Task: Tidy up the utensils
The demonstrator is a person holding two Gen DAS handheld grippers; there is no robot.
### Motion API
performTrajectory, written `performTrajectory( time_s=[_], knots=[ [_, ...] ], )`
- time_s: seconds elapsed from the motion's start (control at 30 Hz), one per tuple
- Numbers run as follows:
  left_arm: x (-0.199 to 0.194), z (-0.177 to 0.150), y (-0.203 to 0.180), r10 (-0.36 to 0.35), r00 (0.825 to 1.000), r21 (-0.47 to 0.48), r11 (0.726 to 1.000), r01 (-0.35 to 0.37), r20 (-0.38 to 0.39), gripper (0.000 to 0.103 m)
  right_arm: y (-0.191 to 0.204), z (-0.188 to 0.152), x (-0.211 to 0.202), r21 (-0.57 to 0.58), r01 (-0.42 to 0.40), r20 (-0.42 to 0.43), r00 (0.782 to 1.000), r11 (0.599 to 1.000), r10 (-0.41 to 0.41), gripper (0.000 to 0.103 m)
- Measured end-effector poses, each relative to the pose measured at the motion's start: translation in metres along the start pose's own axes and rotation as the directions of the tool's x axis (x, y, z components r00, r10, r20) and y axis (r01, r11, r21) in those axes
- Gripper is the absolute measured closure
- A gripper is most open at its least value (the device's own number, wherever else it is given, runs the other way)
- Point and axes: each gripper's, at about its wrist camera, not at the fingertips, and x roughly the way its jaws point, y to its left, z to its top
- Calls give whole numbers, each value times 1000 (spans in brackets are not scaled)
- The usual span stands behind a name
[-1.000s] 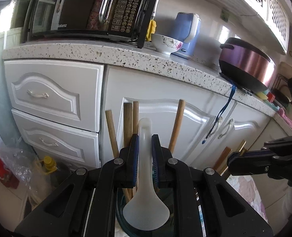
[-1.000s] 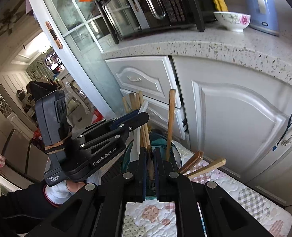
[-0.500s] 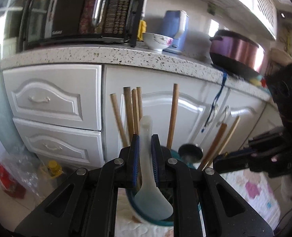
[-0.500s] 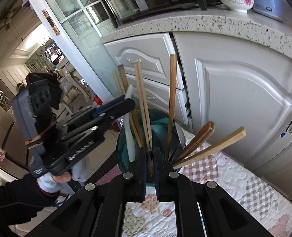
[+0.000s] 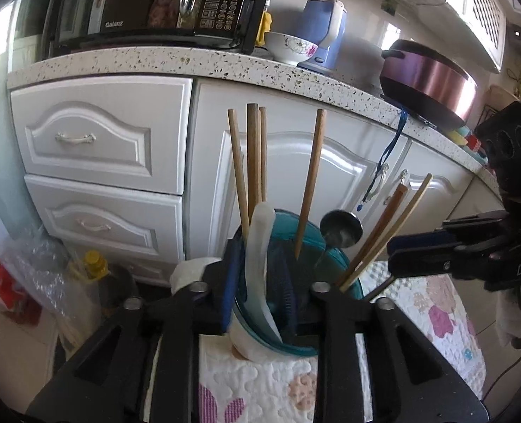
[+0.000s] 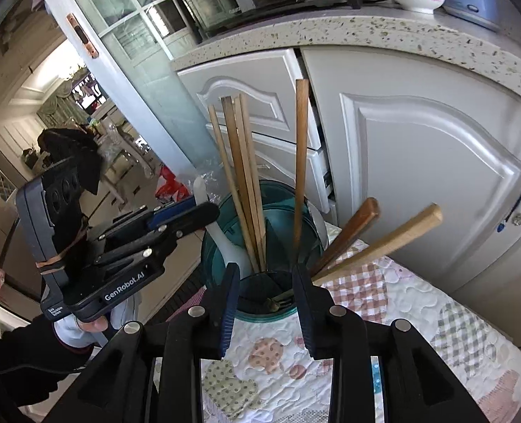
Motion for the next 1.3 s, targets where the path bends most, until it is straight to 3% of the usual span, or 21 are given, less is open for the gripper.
performTrajectory(
  time_s=[0.17, 0.7, 1.3],
  knots=[
    [-16, -2, -6, 18, 1000, -5, 1000, -18, 6, 60, -1, -11, -17, 33, 5, 41, 999, 999, -6, 73],
    [-46, -11, -45, 209, 977, -48, 976, -210, -34, 59, 21, -47, -39, 59, 148, 164, 974, 987, -155, 66],
    [-66, -11, -74, 300, 954, -9, 954, -300, 15, 59, 29, -55, -60, 91, 199, 222, 951, 976, -214, 61]
  ],
)
